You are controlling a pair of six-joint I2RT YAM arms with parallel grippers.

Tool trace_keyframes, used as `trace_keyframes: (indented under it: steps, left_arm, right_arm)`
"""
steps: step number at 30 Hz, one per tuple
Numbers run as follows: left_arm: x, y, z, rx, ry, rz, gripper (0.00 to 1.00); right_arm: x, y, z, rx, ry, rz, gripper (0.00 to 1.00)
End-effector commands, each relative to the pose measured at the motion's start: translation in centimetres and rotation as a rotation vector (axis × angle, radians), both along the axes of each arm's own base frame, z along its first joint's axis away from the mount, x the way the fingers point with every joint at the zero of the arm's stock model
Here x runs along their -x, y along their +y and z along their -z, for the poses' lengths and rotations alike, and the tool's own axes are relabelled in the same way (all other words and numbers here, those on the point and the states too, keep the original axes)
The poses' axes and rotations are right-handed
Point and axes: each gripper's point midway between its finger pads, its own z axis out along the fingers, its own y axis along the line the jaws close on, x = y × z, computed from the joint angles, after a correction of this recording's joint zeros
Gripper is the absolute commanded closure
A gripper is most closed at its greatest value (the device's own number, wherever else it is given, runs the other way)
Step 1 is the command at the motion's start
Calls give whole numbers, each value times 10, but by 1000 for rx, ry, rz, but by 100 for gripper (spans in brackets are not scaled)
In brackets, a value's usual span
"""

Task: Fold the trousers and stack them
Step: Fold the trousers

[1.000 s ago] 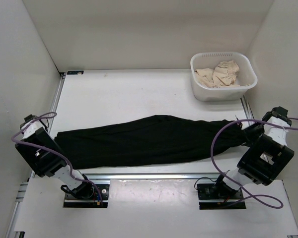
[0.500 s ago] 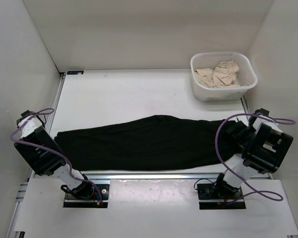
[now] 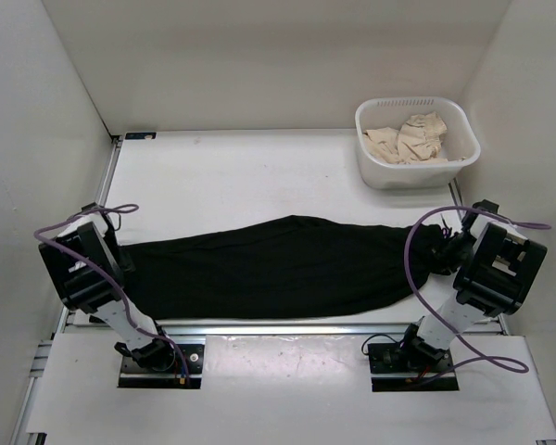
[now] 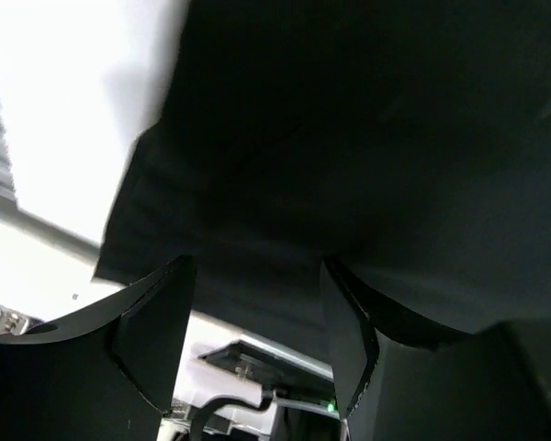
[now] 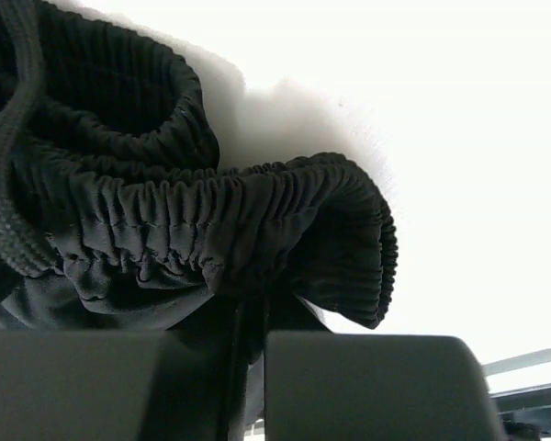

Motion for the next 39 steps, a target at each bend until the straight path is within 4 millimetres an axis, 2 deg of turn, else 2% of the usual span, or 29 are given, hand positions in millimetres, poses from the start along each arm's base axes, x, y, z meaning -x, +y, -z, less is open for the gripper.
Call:
trace_keyframes:
  steps: [1,2,4,5,6,8,9,10,11,12,14,15,17,18,20,21,22,23,24,25,26,27,28,29,30,31,34,36,39]
  left_arm:
    - [-30,4,6,-49,-77,46,32]
    - [-33,2,10,-47,-73,61,32]
    - [-53,-8,11,-42,-91,120,33]
    - [-59,-12,12,-41,-92,143,33]
    - [-67,-22,14,-36,-86,185,33]
    - [-83,-27,9,-45,-110,219,33]
    - [-89,-35,14,-28,-102,246,33]
    - [-94,-37,13,-28,-104,258,34]
    - [-94,-39,15,-37,-90,272,34]
    - [-97,-42,18,-33,-82,284,34]
    - [-102,-49,19,-41,-76,319,35]
    - [-101,-53,19,-37,-68,330,35]
    - [-104,-61,19,-33,-58,358,35]
    - [-104,-61,19,-33,-58,358,35]
    - [-109,-69,18,-18,-73,379,35]
    - [-107,-70,18,-15,-64,379,35]
    - [-107,-72,18,-4,-67,379,35]
    - [-112,-76,17,2,-79,390,35]
    - [-112,-76,17,2,-79,390,35]
    - [-112,-76,17,2,-79,390,35]
    - [-113,-81,17,13,-82,401,35]
    - [-113,-81,17,13,-83,401,35]
    - [-113,-81,17,13,-83,401,35]
    - [-112,-79,17,4,-80,401,35]
    - [-112,-79,17,4,-80,401,35]
    - [-112,-79,17,4,-80,401,35]
    - [-114,-79,15,4,-80,401,35]
    - [-118,-79,10,-2,-99,401,35]
    - [-120,-78,5,-5,-108,401,35]
  right_arm:
    - [-16,-25,12,131,-35,11,100]
    - [-18,-34,5,178,-44,18,100]
    - [-22,-48,-20,273,-90,66,100]
    - [-22,-51,-31,310,-98,63,100]
    - [-25,-63,-57,405,-139,94,100]
    - [-27,-61,-95,531,-171,63,100]
    - [-39,-47,-117,598,-212,2,100]
    - [-32,-52,-138,723,-201,-1,100]
    - [-33,-43,-149,774,-212,-34,100]
    - [-44,-12,-159,802,-267,-113,100]
    - [-41,13,-177,906,-300,-170,100]
    - [-51,59,-186,889,-402,-239,100]
    - [-51,101,-177,880,-416,-334,100]
    - [-49,142,-174,859,-461,-433,100]
    - [-60,191,-168,865,-494,-469,100]
    - [-49,228,-166,868,-510,-572,100]
    - [-60,267,-162,852,-526,-591,100]
    - [-51,306,-163,843,-564,-664,100]
    - [-46,326,-139,903,-489,-743,100]
    - [-53,366,-160,833,-574,-707,100]
    - [-37,400,-158,815,-606,-770,100]
    - [-29,420,-134,833,-572,-825,100]
    - [-21,440,-130,810,-589,-849,100]
    - [-5,466,-131,759,-630,-865,100]
    - [4,477,-114,743,-617,-883,100]
    - [14,484,-108,715,-618,-894,100]
    - [25,493,-86,648,-599,-891,100]
    - [28,486,-74,662,-582,-878,100]
    - [33,490,-64,665,-569,-896,100]
